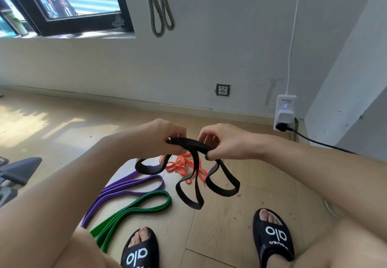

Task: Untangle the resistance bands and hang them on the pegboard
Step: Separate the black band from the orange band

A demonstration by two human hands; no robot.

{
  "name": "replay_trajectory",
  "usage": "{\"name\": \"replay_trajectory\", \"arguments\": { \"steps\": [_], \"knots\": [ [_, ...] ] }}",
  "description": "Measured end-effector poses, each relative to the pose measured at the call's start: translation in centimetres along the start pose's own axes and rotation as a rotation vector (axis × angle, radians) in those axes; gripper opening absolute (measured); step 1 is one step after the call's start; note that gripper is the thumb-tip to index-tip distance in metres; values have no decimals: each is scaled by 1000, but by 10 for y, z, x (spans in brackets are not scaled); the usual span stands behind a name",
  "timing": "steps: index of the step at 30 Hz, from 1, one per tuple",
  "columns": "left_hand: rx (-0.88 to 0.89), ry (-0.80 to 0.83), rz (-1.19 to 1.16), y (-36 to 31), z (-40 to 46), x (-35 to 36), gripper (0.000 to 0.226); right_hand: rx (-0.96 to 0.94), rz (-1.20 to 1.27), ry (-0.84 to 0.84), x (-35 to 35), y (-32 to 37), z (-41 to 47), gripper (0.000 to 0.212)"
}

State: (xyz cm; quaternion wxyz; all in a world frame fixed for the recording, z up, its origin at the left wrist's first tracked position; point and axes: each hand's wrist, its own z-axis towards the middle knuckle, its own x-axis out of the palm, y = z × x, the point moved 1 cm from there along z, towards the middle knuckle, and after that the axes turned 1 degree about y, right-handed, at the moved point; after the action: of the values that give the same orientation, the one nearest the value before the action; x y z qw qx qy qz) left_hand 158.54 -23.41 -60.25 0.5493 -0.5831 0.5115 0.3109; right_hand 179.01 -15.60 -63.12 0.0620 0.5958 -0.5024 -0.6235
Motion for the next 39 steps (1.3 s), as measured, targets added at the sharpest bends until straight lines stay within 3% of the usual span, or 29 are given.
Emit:
{"name": "replay_trajectory", "arguments": {
  "steps": [11, 17, 23, 28, 32, 35, 39],
  "knots": [
    [6, 5, -59, -3, -4, -7, 9, 16, -88, 46, 10, -4, 4, 28],
    [-38, -6, -106, -4, -7, -10, 10, -2, -46, 26, 11, -5, 3, 16],
    [-43, -33, -186, -5, -11, -13, 7, -9, 32, -10, 13, 3, 3, 18],
    [-44, -36, -214, -5, -13, -12, 6, 6, -32, 38, 19, -1, 5, 46],
    [-36, -57, -270, -10, -12, -11, 6, 16, 23, -29, 33, 2, 7, 70],
    [-37, -68, -323, -10, -13, -12, 6, 27, 66, -135, 43, 5, 12, 56],
    [-33, -68, -362, -7, -16, -14, 5, 58, 105, -200, 47, 2, 19, 10]
  ]
}}
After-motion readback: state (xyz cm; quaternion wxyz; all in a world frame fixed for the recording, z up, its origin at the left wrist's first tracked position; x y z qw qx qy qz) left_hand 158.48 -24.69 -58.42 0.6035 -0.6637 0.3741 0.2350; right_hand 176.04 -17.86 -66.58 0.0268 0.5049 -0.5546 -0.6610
